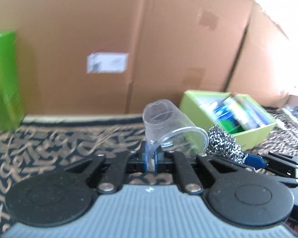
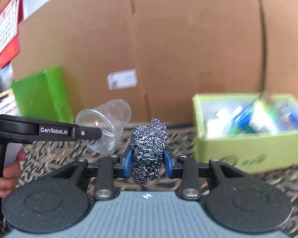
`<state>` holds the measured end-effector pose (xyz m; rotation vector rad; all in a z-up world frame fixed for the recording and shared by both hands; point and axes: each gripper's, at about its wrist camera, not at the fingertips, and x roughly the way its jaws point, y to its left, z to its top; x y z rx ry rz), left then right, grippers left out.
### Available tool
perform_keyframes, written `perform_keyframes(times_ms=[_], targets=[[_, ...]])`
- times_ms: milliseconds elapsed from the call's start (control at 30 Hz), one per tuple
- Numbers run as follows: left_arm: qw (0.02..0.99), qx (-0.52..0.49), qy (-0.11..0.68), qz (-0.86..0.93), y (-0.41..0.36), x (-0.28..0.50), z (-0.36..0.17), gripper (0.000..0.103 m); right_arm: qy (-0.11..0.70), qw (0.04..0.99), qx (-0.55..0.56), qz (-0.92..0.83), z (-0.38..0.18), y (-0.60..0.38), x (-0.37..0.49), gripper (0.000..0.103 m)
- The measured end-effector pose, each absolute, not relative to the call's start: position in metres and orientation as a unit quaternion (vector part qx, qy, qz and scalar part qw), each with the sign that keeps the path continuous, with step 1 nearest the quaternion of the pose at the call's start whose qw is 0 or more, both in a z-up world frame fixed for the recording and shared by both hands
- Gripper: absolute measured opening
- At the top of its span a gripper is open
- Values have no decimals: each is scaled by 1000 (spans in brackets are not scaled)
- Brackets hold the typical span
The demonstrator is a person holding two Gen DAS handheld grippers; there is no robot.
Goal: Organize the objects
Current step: 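Carry the cup and steel wool into the light-green box and release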
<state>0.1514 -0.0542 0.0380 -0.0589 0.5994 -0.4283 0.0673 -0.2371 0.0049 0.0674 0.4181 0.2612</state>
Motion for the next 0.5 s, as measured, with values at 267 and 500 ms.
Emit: perform_keyframes(times_ms=[267, 500], targets=[[926, -14, 269, -263, -134, 180, 77, 6, 161, 986, 11, 40, 30, -296, 77, 37], [921, 8, 282, -270, -199, 219, 77, 6, 163, 987, 2, 11, 26, -326, 107, 37]])
